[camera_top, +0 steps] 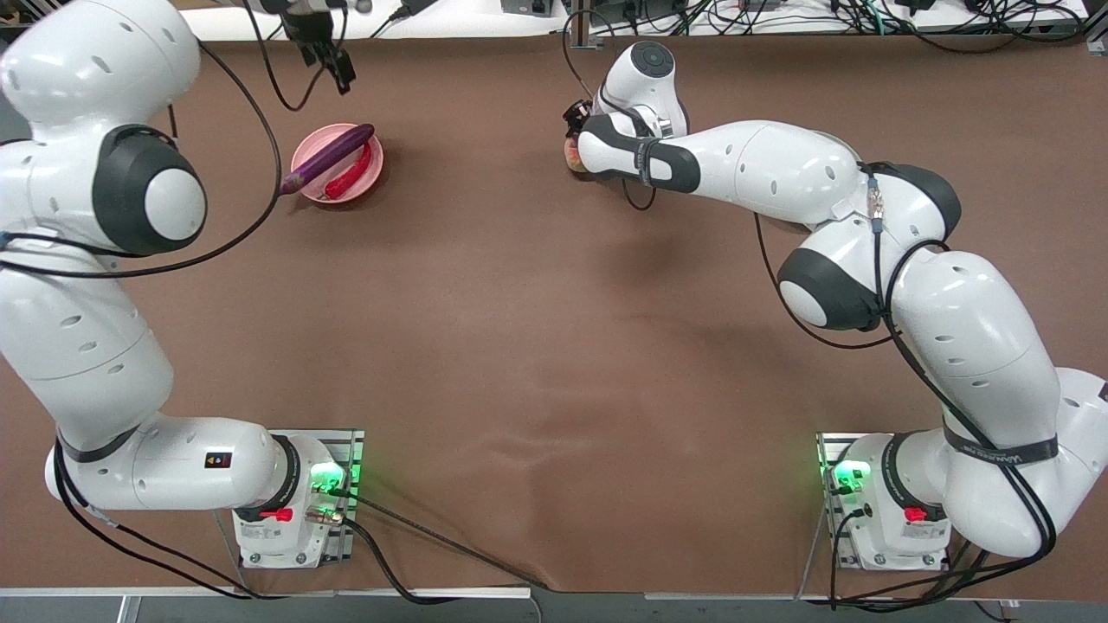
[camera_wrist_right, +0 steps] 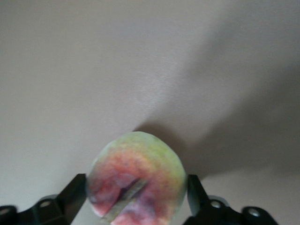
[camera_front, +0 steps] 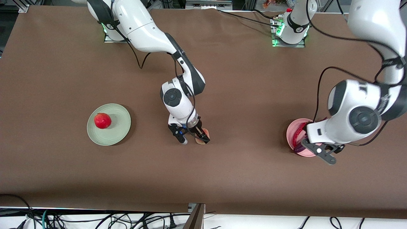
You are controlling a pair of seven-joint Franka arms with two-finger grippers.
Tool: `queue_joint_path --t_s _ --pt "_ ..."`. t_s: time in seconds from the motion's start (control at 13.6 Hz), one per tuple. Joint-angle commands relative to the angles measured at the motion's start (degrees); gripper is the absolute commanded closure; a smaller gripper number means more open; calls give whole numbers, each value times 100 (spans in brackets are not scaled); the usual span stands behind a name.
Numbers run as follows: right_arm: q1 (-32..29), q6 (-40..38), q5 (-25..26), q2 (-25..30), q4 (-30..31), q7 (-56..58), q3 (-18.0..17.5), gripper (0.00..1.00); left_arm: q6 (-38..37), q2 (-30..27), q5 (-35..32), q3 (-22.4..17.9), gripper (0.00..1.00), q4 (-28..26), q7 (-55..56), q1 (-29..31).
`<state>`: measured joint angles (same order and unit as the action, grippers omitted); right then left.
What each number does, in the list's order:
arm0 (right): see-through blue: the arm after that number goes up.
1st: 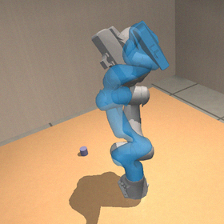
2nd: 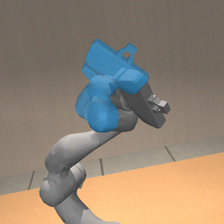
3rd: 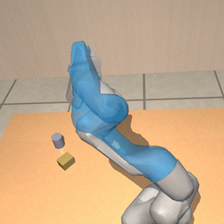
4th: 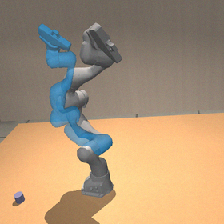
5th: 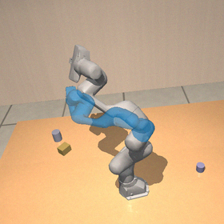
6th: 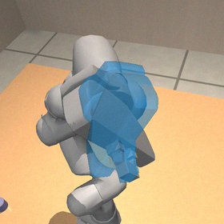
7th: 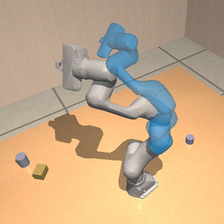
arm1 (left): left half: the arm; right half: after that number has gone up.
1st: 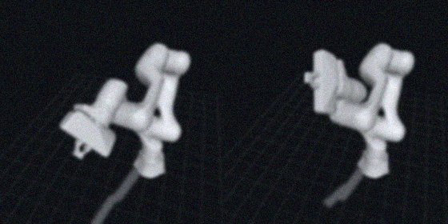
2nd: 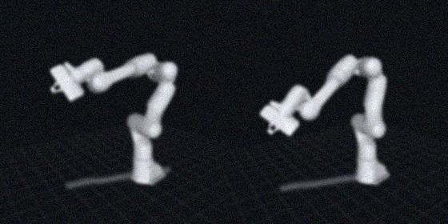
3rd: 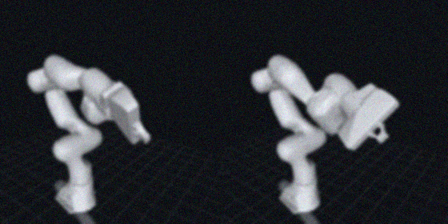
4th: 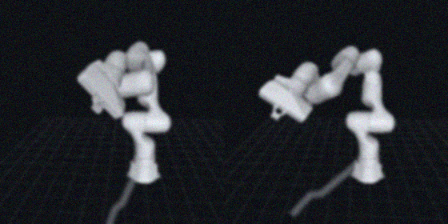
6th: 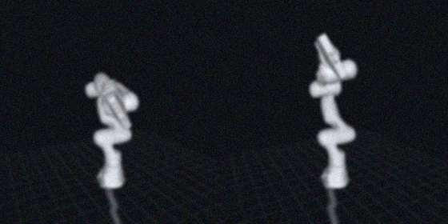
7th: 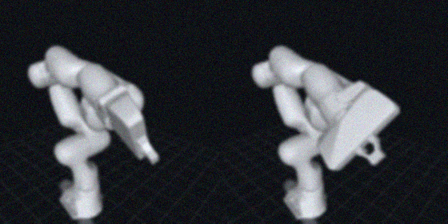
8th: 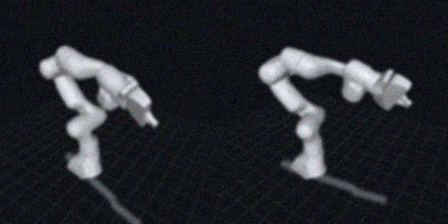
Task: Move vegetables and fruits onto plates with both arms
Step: 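Place the eggplant on the pink plate while the right gripper grasps the peach, then set the peach on the green plate while the left gripper withdraws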
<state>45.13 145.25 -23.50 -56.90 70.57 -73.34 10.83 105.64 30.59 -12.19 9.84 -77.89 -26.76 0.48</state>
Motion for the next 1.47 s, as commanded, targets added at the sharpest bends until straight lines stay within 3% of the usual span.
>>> queue_joint_path --t_s 0.0,0.15,0.22,0.37,0.52,0.66,0.74,1.11,1.4 --pt "31 -31 -24 -111 -123 56 -2 35 -376 -754 488 -52 0 -165 328 75" --pt "-4 -154 -15 -41 -123 179 7 60 -657 -1027 988 -44 0 -165 854 319" --pt "-30 -398 -15 29 -123 258 25 68 -754 -1185 1208 -70 0 -156 1231 382" --pt "-205 -1178 -6 309 -114 678 112 69 -764 -1710 1193 -305 0 -348 2101 305" --pt "-564 -2223 -50 713 -114 1485 218 69 -633 -2422 1193 -998 0 -1294 2858 -327" --pt "-1004 -3112 -50 1012 -79 2390 253 69 -326 -3388 1246 -1019 0 -2322 2774 -373" --pt "-1145 -3421 -59 1188 139 2881 323 69 -325 -3532 1193 -1010 0 -2571 2756 -426" --pt "-1190 -3153 -76 2427 2500 5852 1288 68 -658 -3410 1184 -923 0 -2433 2826 -461" --pt "-1190 -3134 -76 2622 3129 6867 1747 62 -659 -3410 1167 -887 0 -2424 2808 -461"
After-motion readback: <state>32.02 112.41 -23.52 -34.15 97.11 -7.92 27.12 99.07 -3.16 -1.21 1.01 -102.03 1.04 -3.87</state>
